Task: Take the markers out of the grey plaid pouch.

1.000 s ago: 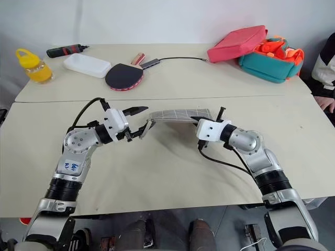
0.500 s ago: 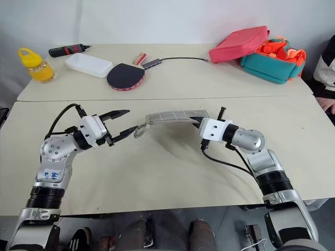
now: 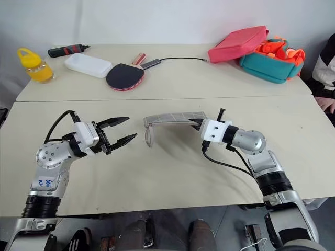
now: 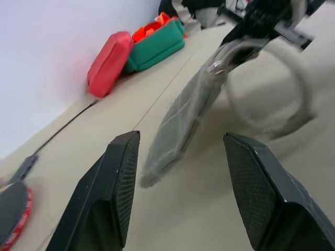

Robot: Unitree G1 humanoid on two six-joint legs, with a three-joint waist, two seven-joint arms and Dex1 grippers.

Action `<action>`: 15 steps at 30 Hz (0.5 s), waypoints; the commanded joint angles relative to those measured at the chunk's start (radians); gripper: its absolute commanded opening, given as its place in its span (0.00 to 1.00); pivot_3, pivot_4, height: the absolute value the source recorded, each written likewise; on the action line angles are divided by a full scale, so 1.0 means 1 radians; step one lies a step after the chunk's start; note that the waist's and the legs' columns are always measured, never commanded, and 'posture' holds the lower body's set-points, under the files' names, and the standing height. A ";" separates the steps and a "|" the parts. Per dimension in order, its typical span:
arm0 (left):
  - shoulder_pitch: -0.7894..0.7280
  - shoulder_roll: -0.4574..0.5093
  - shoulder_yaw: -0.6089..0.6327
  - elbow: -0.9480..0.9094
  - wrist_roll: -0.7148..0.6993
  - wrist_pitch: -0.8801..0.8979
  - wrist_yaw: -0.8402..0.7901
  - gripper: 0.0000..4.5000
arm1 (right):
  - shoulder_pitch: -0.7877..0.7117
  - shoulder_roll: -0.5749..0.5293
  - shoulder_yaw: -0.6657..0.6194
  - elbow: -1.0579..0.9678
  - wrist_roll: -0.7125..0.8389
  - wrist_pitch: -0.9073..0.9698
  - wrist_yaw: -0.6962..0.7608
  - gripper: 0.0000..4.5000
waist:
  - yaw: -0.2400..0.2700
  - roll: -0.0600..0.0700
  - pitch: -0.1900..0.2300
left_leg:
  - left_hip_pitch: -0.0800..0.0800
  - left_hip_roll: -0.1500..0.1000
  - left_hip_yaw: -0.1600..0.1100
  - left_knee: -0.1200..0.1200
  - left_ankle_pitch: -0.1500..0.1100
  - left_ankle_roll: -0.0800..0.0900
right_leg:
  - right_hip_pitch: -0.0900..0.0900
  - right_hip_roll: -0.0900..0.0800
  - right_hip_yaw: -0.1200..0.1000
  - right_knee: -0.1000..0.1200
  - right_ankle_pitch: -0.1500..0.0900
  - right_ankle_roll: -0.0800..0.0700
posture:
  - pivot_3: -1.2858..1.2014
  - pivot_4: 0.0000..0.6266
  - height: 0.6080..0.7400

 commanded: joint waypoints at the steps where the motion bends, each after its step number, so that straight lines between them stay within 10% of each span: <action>1: -0.023 -0.016 -0.021 0.027 0.022 -0.059 0.002 0.60 | 0.013 -0.003 -0.033 -0.071 0.071 -0.009 0.040 0.00 | 0.000 0.000 0.000 | 0.000 0.000 0.000 0.000 0.000 0.000 | 0.000 0.000 0.000 0.000 0.000 0.000 | 0.52 0.24 1.00; 15: -0.012 -0.034 -0.101 0.033 0.041 -0.143 -0.041 0.60 | 0.025 0.006 -0.022 -0.122 0.059 0.046 0.063 0.00 | 0.000 0.000 0.000 | 0.000 0.000 0.000 0.000 0.000 0.000 | 0.000 0.000 0.000 0.000 0.000 0.000 | 0.52 0.24 1.00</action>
